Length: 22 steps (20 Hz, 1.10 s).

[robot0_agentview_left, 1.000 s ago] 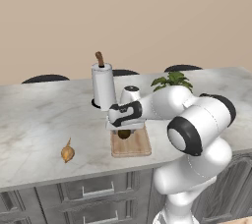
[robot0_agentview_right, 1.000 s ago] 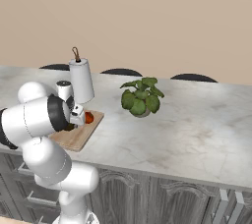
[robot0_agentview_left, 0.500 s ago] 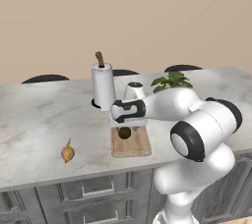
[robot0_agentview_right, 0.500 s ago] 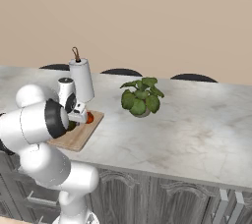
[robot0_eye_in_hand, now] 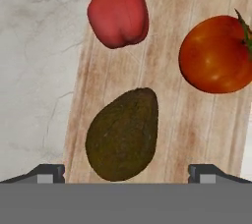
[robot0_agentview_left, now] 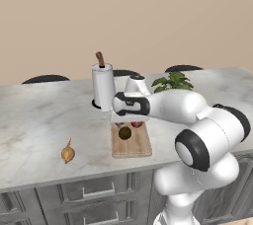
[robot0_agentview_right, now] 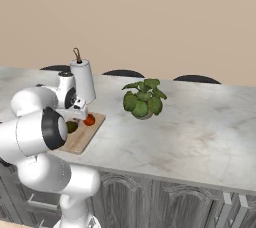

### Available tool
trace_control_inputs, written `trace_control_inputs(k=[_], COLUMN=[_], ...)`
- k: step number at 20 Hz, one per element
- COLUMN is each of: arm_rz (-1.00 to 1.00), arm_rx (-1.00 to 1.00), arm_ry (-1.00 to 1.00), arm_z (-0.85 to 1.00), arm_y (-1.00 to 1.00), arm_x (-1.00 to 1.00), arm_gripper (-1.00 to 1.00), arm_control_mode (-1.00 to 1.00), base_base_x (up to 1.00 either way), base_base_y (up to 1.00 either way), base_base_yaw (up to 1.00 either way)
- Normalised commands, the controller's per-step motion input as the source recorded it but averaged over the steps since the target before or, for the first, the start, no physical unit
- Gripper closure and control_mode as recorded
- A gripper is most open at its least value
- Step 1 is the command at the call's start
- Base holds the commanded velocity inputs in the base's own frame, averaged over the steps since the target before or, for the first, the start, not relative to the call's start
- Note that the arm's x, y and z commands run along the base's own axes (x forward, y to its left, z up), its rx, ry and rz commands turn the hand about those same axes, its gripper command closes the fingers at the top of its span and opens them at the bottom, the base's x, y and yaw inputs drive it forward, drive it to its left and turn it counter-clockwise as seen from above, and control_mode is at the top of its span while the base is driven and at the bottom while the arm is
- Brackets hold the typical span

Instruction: Place the avocado, onion, tomato, and bell pepper on the cutting board.

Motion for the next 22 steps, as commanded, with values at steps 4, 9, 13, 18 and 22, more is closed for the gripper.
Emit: trace_control_inputs(k=[4, 9, 13, 18, 22], arm_rz=[0.05, 0.04, 0.05, 0.07, 0.08], arm_rx=[-0.01, -0.02, -0.04, -0.05, -0.06], arm_ry=[0.08, 0.07, 0.06, 0.04, 0.00], arm_z=[0.30, 0.22, 0.13, 0.04, 0.00], arm_y=[0.08, 0.14, 0.26, 0.35, 0.39], arm_x=[-0.12, -0.24, -0.37, -0.44, -0.45], arm_gripper=[-1.00, -1.00, -1.00, -1.00, -1.00], arm_control_mode=[-1.00, -1.00, -1.00, -1.00, -1.00], base_base_x=[0.00, 0.00, 0.00, 0.00, 0.00], base_base_y=[0.00, 0.00, 0.00, 0.00, 0.00], base_base_yaw=[0.00, 0.00, 0.00, 0.00, 0.00])
